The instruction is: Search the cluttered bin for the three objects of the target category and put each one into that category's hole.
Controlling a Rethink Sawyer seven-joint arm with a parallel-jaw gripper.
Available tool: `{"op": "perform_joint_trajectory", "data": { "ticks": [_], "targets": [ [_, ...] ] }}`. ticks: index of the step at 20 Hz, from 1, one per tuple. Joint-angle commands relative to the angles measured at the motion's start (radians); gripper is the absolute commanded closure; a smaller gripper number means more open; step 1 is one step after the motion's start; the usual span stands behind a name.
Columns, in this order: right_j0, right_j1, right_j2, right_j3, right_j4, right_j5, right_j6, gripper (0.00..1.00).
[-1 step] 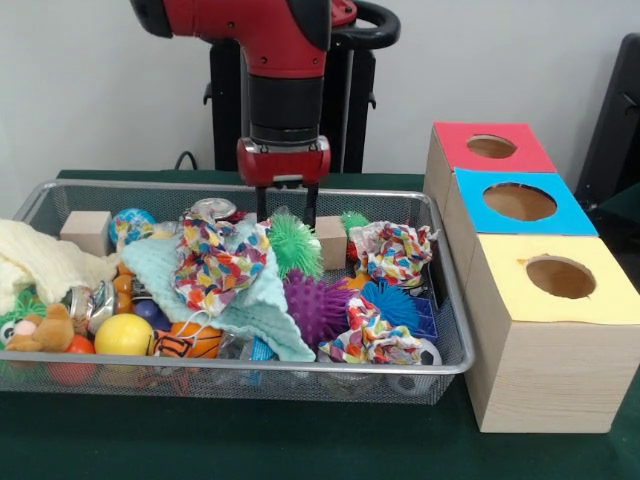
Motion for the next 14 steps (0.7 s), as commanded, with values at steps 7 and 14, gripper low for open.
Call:
{"op": "perform_joint_trajectory", "data": {
  "ticks": [7, 14],
  "targets": [
    [0.085, 0.249, -0.124, 0.004, 0.022, -0.311, 0.194, 0.00],
    [0.079, 0.263, -0.165, 0.045, 0.005, -0.342, 0.159, 0.00]
  ]
}}
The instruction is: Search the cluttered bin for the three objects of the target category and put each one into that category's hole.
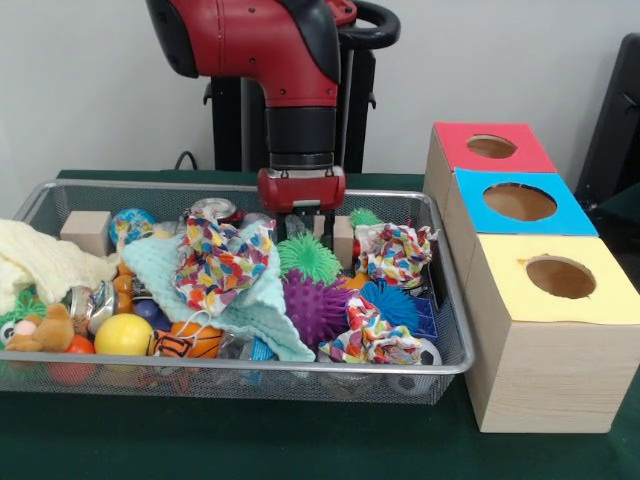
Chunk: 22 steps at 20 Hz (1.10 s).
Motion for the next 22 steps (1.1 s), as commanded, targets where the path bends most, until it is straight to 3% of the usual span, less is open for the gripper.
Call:
{"op": "perform_joint_trajectory", "data": {
  "ticks": [1, 7, 19, 22],
  "targets": [
    [0.002, 0.122, -0.058, 0.040, 0.000, 0.029, 0.157, 0.00],
    [0.000, 0.119, -0.085, 0.062, -0.008, 0.003, 0.149, 0.00],
    [-0.029, 0.009, -0.042, 0.098, -0.024, 0.137, 0.125, 0.00],
    [-0.016, 0.023, -0.051, 0.096, -0.016, 0.136, 0.126, 0.00]
  ]
}}
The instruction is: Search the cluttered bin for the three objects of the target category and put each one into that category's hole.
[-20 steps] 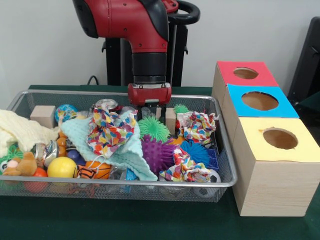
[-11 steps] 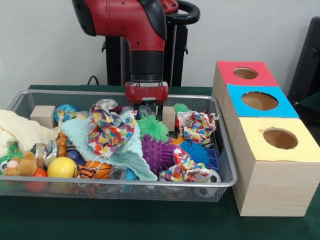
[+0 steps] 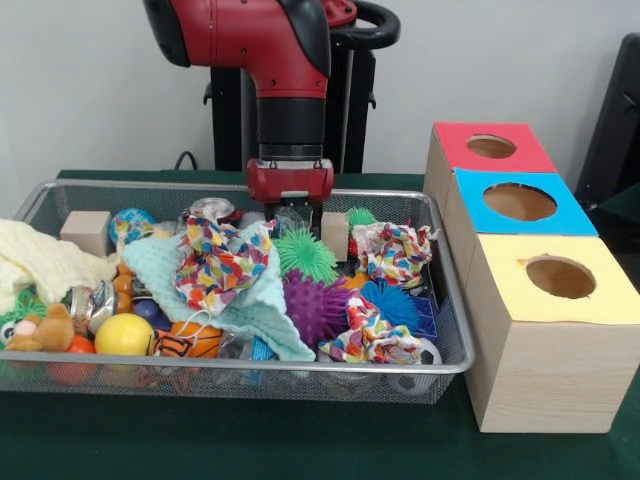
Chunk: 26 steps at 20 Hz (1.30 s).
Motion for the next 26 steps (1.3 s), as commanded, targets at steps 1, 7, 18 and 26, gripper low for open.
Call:
{"op": "perform_joint_trajectory", "data": {
  "ticks": [1, 7, 18, 26],
  "targets": [
    [-0.020, 0.018, -0.006, 0.072, -0.017, 0.188, 0.124, 0.00],
    [-0.036, 0.015, 0.009, 0.069, -0.025, 0.169, 0.134, 1.00],
    [-0.011, -0.025, 0.034, 0.046, -0.017, 0.253, 0.097, 1.00],
    [-0.054, -0.062, 0.123, -0.029, -0.009, 0.365, 0.062, 1.00]
  ]
}}
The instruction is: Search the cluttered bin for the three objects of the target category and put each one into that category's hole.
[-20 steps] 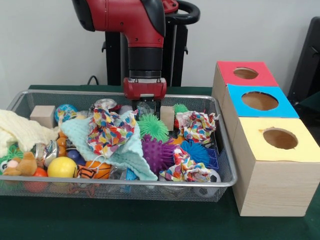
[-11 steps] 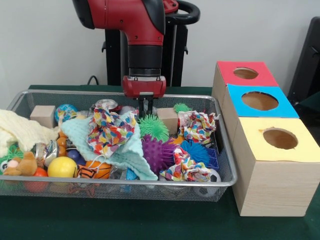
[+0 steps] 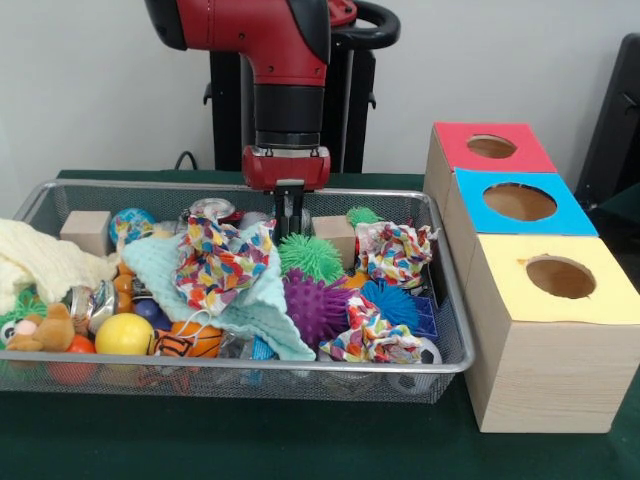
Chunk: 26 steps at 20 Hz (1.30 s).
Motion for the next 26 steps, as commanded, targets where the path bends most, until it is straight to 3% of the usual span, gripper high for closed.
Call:
{"op": "perform_joint_trajectory", "data": {
  "ticks": [1, 6, 12, 15, 17, 20, 26],
  "targets": [
    [-0.047, -0.002, 0.120, -0.062, -0.007, 0.263, 0.056, 1.00],
    [-0.068, 0.006, 0.181, -0.179, -0.014, 0.310, 0.014, 1.00],
    [-0.098, 0.103, 0.274, -0.380, -0.069, 0.309, -0.036, 1.00],
    [-0.187, 0.167, 0.432, -0.482, -0.099, 0.461, -0.159, 1.00],
    [-0.213, 0.185, 0.493, -0.526, -0.095, 0.557, -0.229, 1.00],
    [-0.212, 0.167, 0.519, -0.551, -0.083, 0.662, -0.259, 1.00],
    [-0.199, 0.099, 0.522, -0.530, -0.092, 0.757, -0.190, 1.00]
  ]
}}
